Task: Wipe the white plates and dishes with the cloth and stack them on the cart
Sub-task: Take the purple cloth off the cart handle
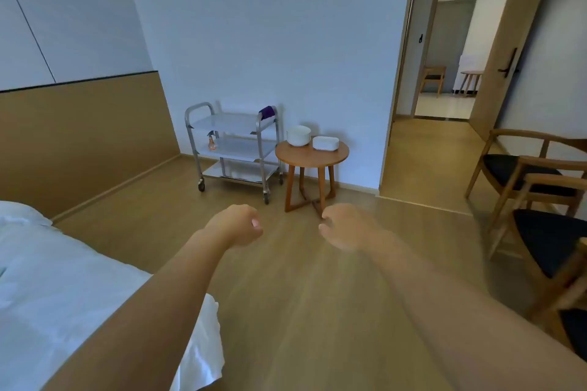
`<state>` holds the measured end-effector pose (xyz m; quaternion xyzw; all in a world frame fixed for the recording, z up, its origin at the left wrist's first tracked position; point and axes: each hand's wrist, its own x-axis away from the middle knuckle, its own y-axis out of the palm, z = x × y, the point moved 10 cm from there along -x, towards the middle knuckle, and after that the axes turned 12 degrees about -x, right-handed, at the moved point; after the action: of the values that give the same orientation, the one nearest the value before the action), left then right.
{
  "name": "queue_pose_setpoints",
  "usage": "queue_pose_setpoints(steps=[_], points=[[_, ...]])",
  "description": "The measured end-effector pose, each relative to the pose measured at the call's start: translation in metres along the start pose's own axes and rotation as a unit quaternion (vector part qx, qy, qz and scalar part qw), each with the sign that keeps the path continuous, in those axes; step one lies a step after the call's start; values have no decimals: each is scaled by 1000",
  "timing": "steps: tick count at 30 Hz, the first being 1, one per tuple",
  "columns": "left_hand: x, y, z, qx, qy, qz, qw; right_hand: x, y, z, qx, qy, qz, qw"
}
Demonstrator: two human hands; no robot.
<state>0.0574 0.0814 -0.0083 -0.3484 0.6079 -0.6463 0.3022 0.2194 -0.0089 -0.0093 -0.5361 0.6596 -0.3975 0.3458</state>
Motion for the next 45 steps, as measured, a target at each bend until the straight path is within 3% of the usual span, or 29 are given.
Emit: queue_pose_setpoints(steps=[28, 45], points=[[-340, -28, 4, 2, -7, -2, 1000, -330, -28, 109, -6, -43, -37, 998], [-515, -26, -100, 13, 13, 5, 1000, -539, 17, 94, 0, -33, -48, 998]])
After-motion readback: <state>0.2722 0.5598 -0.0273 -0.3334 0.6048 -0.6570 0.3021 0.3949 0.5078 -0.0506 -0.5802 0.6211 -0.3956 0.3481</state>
